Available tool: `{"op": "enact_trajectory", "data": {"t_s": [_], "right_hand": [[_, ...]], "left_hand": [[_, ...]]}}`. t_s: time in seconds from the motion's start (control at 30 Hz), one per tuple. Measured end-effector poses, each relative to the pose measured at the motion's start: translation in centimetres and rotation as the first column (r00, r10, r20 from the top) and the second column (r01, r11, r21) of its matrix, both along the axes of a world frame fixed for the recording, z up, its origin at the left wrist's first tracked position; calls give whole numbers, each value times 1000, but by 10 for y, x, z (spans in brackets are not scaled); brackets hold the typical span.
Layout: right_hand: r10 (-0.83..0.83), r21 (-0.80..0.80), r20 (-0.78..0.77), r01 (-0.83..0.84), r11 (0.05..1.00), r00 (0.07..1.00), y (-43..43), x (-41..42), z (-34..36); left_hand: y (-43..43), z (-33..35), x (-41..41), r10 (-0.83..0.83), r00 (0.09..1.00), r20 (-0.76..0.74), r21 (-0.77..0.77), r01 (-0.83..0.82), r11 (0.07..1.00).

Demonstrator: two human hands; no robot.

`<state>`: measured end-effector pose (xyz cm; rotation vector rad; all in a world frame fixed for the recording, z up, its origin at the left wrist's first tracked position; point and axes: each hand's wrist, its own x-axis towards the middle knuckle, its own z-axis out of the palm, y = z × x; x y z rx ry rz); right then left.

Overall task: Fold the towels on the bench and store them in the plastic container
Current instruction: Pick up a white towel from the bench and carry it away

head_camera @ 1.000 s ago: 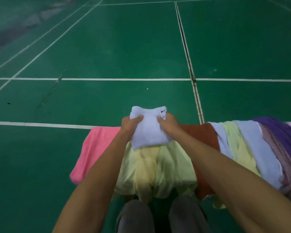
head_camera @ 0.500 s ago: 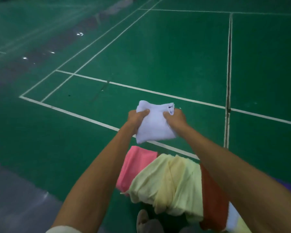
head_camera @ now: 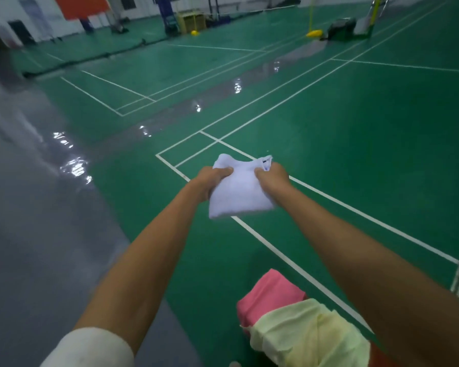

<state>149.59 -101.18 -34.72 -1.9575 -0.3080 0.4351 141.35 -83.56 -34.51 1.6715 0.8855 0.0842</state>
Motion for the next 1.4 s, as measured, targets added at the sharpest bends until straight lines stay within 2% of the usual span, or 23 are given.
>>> {"op": "enact_trajectory", "data": {"t_s": [0.23, 0.43, 0.6, 0.77, 1.1, 1.2, 1.3, 1.4], "right_hand": [[169, 16, -11, -169, 986, 986, 112, -25, 47], [267, -23, 50, -266, 964, 963, 255, -52, 60], [416, -48, 166, -414, 909, 894, 368, -90, 73], [521, -32, 178, -524, 851, 835, 468, -126, 79], [759, 21, 173, -773, 635, 628, 681, -186, 73], [821, 31, 148, -832, 554, 552, 750, -207, 74], [862, 24, 150, -874, 486, 484, 795, -230, 78], [910, 0, 134, -919, 395, 392, 852, -263, 74]], "left_hand": [[114, 39, -44, 139, 990, -5, -26, -139, 990], [233, 48, -89, 290, 956, 47, -23, -289, 957], [330, 59, -151, 434, 897, 83, -18, -434, 901], [409, 80, -208, 547, 826, 136, -4, -552, 834], [557, 78, -289, 754, 642, 137, 29, -764, 645], [603, 82, -313, 831, 541, 130, 31, -840, 542], [631, 90, -337, 861, 491, 130, 24, -870, 492], [662, 94, -365, 912, 397, 108, 20, -918, 397]]}}
